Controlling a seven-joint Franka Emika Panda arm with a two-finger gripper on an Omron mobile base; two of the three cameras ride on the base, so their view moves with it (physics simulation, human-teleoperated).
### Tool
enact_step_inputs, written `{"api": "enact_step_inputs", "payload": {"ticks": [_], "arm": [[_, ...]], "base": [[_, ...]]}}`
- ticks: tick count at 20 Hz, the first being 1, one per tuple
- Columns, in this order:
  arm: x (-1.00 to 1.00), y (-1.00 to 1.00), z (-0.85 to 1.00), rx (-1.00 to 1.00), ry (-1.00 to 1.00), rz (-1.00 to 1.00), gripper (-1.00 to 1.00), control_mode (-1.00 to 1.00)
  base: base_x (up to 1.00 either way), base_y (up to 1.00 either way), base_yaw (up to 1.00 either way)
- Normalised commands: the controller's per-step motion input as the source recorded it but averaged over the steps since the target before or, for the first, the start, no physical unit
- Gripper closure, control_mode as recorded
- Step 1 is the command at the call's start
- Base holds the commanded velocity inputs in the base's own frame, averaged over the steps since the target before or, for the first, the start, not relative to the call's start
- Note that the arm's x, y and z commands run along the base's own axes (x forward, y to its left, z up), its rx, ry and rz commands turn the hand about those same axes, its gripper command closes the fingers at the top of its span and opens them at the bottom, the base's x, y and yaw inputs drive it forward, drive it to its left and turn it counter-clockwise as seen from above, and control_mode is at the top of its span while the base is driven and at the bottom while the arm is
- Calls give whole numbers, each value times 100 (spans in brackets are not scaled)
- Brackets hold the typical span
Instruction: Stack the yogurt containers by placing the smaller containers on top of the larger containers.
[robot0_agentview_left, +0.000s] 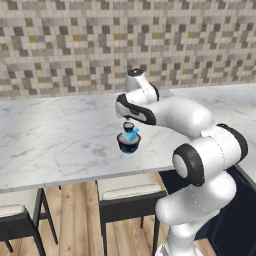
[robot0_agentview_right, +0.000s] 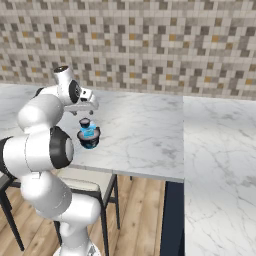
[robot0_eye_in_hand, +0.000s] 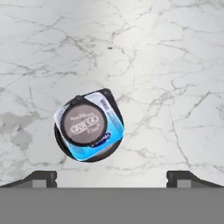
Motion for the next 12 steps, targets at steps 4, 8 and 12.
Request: {"api": "enact_step_inputs", "payload": {"ticks": [4, 8, 12], "arm": [[-51, -32, 13, 7, -2, 0, -100, -100], [-51, -34, 10, 8, -1, 0, -100, -100], [-53, -33, 6, 10, -8, -1, -100, -100]], "base": [[0, 0, 0], [0, 0, 0], [0, 0, 0]]}}
